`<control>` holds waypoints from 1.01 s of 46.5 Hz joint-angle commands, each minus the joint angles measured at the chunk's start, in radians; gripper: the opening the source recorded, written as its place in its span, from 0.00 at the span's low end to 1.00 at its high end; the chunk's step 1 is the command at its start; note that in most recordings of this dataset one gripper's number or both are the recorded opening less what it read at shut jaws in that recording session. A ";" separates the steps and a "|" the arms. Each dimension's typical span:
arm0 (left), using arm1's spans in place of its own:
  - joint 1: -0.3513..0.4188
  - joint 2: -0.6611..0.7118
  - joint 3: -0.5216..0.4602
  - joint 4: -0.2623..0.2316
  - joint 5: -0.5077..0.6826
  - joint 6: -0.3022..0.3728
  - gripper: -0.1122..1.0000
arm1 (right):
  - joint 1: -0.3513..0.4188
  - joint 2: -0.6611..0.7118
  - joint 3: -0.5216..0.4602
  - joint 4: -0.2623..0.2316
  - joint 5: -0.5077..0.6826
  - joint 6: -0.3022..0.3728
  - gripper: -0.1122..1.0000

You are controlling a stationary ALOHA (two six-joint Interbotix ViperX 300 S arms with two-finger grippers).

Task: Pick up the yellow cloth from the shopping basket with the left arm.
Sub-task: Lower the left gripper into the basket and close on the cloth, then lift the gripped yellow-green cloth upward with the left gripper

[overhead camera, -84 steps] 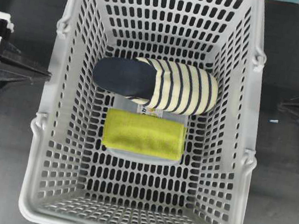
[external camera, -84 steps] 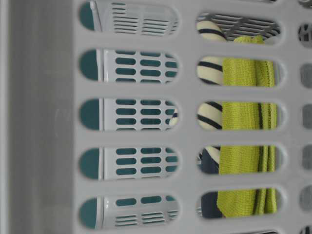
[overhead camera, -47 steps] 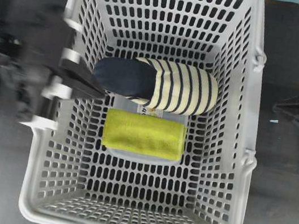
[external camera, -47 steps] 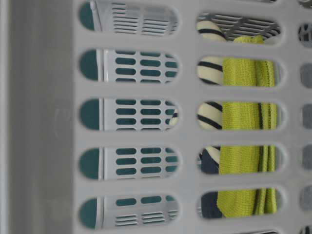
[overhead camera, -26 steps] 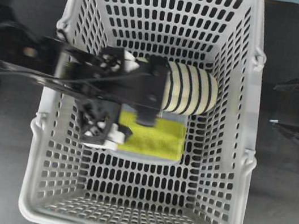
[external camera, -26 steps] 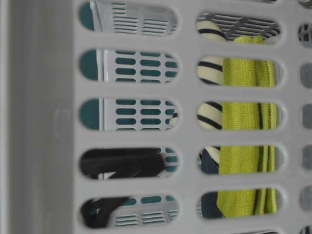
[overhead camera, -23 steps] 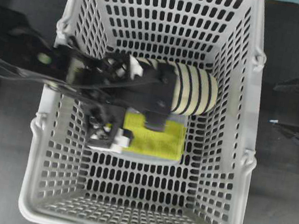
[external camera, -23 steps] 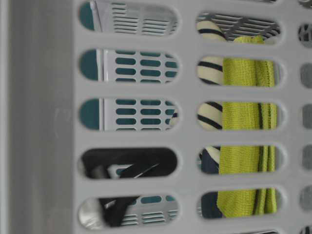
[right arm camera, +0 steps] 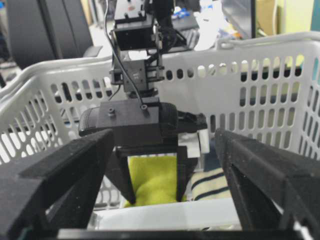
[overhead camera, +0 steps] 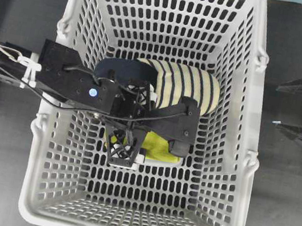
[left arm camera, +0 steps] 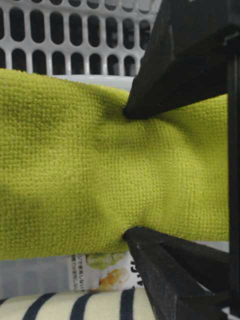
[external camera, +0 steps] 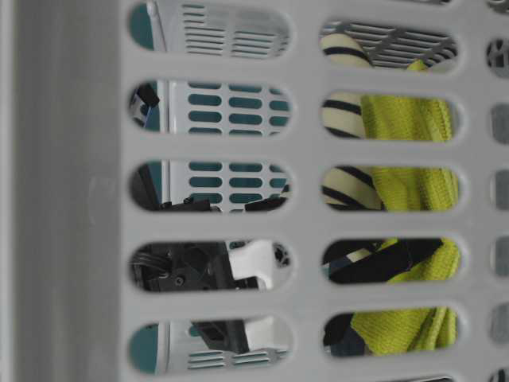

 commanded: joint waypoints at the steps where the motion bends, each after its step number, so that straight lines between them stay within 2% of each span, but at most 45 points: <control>1: -0.005 0.006 0.003 0.003 -0.009 0.000 0.83 | -0.002 0.009 -0.021 0.003 -0.011 0.002 0.80; 5: -0.006 0.006 0.005 0.003 -0.009 0.011 0.72 | -0.002 0.009 -0.020 0.003 -0.011 0.002 0.80; 12: -0.012 0.002 0.000 0.003 -0.006 0.020 0.35 | -0.002 0.009 -0.017 0.003 -0.011 0.002 0.80; 15: -0.012 -0.009 -0.006 0.003 -0.002 0.025 0.26 | -0.002 0.009 -0.017 0.002 -0.011 0.002 0.80; 25: -0.012 -0.086 -0.091 0.003 0.077 0.038 0.26 | -0.002 0.009 -0.017 0.003 -0.003 0.000 0.80; 40: -0.023 -0.152 -0.376 0.003 0.399 0.038 0.26 | -0.002 0.009 -0.008 0.002 -0.002 0.002 0.80; 47: -0.026 -0.150 -0.483 0.003 0.502 0.037 0.26 | -0.002 0.009 -0.006 0.003 0.000 0.002 0.80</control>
